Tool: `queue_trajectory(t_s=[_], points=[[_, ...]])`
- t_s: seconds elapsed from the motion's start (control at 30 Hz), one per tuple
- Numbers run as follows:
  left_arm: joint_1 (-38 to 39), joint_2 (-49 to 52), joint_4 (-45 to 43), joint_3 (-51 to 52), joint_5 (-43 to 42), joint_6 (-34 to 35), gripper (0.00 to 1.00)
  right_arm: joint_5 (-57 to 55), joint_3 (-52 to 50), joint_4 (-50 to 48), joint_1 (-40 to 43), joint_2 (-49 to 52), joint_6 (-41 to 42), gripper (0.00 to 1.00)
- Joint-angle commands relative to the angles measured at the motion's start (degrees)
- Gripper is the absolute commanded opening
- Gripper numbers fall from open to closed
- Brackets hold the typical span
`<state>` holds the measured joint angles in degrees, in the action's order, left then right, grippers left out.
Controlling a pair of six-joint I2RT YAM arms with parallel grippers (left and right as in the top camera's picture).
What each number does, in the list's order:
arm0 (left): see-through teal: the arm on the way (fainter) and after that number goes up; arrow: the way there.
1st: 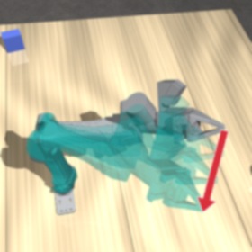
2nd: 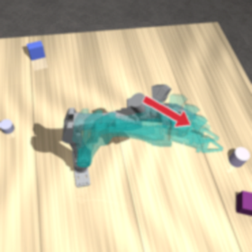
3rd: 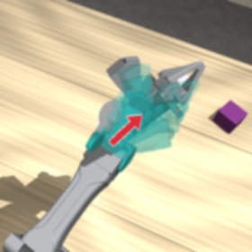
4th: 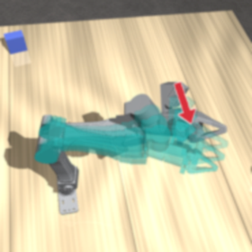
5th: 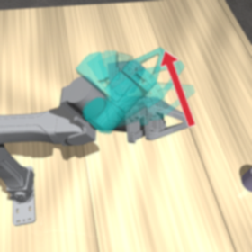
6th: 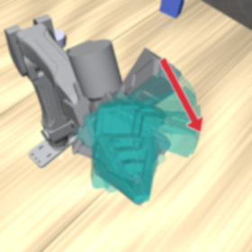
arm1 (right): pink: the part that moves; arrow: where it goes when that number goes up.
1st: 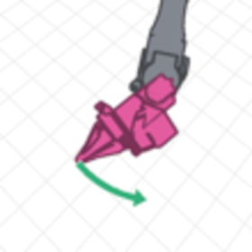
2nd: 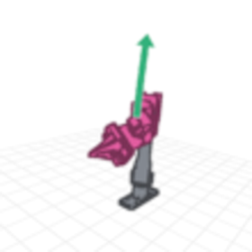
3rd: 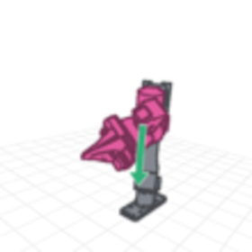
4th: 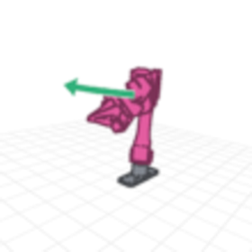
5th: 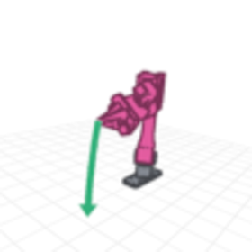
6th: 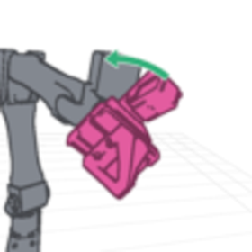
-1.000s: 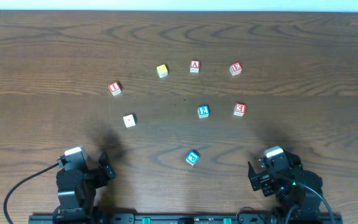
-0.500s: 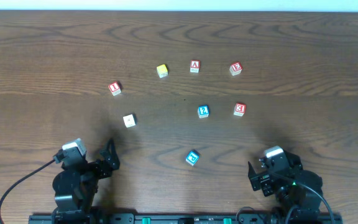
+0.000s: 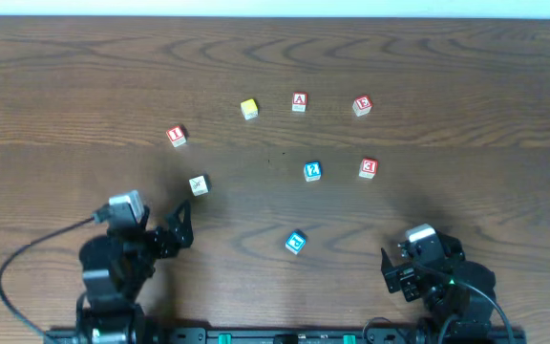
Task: Spell out Ai2
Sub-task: 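Reach left gripper to the red-bordered I block and grasp it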
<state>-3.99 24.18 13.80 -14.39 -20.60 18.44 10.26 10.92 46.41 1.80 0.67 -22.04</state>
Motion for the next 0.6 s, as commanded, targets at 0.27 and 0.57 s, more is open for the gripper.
queue_trajectory(t_s=[0.27, 0.57], points=[[-0.11, 39.65, 4.92, -29.92, 1.92, -4.79, 0.95, 0.07, -0.59, 0.09, 0.26, -0.35, -0.74, 0.99], [0.52, 64.26, 13.53, -51.08, 8.55, -4.76, 0.95, 0.07, -0.59, 0.09, 0.26, -0.35, -0.74, 0.99]])
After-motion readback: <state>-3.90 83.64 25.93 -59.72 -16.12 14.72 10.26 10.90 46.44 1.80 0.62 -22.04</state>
